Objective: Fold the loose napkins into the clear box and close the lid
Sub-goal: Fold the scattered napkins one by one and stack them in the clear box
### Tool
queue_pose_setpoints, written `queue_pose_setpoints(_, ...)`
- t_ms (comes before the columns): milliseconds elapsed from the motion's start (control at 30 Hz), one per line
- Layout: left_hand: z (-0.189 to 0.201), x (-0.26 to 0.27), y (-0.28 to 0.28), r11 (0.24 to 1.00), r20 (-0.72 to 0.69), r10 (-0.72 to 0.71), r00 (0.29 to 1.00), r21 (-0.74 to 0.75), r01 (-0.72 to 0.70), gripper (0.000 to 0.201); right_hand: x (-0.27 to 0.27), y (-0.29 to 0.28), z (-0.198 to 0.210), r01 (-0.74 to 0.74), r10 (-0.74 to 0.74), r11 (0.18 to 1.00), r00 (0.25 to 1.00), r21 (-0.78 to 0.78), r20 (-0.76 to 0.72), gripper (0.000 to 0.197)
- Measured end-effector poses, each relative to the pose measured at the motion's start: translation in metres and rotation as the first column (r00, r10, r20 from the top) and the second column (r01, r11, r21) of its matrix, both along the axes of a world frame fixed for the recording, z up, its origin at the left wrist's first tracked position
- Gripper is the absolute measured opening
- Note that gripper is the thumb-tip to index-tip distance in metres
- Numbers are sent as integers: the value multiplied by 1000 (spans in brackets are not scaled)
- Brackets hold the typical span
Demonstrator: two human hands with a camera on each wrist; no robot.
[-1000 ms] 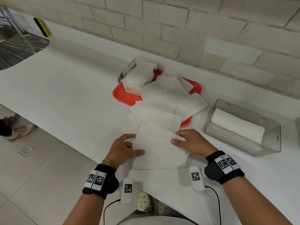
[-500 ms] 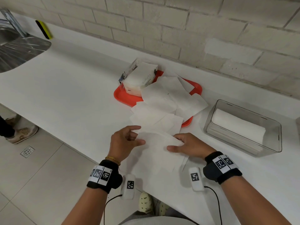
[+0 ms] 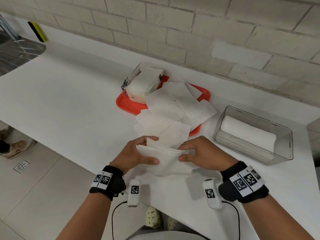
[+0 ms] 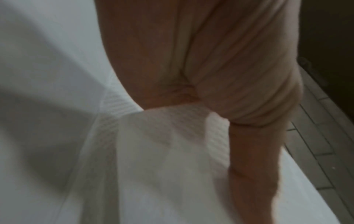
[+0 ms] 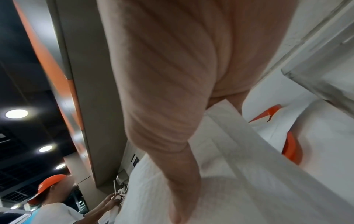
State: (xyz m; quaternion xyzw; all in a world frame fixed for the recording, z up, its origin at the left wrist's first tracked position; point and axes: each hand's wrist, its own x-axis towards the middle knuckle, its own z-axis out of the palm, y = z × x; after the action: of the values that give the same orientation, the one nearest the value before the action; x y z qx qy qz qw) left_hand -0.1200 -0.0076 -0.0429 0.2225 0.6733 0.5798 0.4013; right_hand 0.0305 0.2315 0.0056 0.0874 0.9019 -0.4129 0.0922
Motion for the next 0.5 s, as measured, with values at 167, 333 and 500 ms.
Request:
queue_pose_setpoints(167, -2, 14, 13, 987, -69, 158, 985, 11, -158, 24, 11, 4, -7, 188, -191, 981, 979, -50, -75, 24)
queue_pose_setpoints(333, -8, 20, 14, 949, -33, 315, 949, 17, -314, 21, 37, 9, -37, 434, -469, 849, 881, -301, -52, 36)
queue_pose_setpoints(500, -15, 24, 8, 944, -90, 321, 943, -51, -326, 41, 40, -3, -67, 500, -543, 769, 840, -399, 7, 41)
